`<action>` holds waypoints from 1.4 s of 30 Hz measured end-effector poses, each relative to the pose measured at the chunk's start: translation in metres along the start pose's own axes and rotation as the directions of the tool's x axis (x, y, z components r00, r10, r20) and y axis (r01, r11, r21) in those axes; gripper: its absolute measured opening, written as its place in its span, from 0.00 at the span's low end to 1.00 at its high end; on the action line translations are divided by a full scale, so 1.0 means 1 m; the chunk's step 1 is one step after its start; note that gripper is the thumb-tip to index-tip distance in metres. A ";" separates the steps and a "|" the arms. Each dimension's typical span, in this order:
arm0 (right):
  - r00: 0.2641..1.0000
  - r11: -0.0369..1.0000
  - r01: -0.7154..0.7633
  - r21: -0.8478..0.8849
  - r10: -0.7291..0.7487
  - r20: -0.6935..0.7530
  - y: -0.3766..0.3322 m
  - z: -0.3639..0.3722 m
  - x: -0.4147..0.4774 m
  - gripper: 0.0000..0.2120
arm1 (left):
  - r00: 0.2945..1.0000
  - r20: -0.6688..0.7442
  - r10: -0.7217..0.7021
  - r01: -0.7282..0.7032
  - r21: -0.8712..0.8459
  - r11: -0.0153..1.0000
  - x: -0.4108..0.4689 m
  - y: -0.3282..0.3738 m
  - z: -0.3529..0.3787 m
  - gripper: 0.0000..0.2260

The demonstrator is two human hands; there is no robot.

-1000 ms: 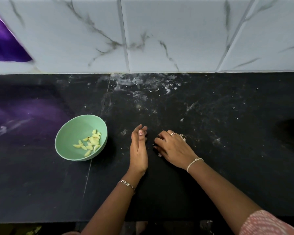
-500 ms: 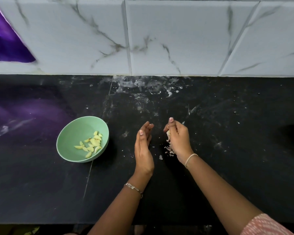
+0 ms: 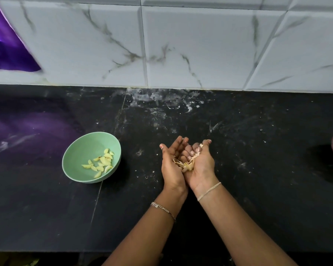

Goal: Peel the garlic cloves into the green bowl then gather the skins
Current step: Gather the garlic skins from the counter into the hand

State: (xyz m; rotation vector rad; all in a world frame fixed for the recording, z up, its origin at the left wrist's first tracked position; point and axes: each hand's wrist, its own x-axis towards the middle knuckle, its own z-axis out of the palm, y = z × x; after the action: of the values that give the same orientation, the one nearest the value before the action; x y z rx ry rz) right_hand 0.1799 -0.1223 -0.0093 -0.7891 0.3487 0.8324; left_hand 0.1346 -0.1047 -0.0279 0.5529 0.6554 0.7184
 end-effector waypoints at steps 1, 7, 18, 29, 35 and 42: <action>1.000 0.999 0.013 -0.039 -0.013 0.008 0.001 0.000 -0.006 0.29 | 1.000 -0.004 0.012 -0.012 0.013 1.000 -0.002 0.002 0.001 0.28; 0.986 0.938 0.147 -0.313 -0.115 0.118 0.010 -0.003 -0.036 0.20 | 0.987 0.040 0.158 -0.163 0.222 0.961 -0.022 0.014 0.008 0.26; 0.967 0.905 0.164 -0.392 -0.068 0.247 0.043 -0.008 -0.091 0.11 | 0.924 -0.080 0.374 -0.344 0.254 0.904 -0.082 0.040 -0.016 0.19; 0.920 0.850 -0.032 -0.526 0.231 0.317 0.138 0.010 -0.147 0.10 | 0.756 -0.449 0.476 -0.492 0.091 0.866 -0.139 0.093 -0.101 0.17; 0.857 0.756 -0.070 -0.651 0.379 0.348 0.216 0.022 -0.174 0.12 | 0.563 -0.680 0.471 -0.587 0.072 0.806 -0.157 0.139 -0.167 0.08; 0.785 0.582 -0.158 -0.797 0.564 0.256 0.320 0.034 -0.197 0.20 | 0.328 -0.859 0.394 -0.654 0.095 0.750 -0.174 0.176 -0.269 0.09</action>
State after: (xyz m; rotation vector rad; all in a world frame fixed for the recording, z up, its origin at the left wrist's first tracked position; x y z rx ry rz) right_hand -0.1931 -0.0671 -0.0313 -1.2474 -0.3533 1.6080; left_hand -0.2283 -0.0603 -0.0318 0.0837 1.2925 1.7709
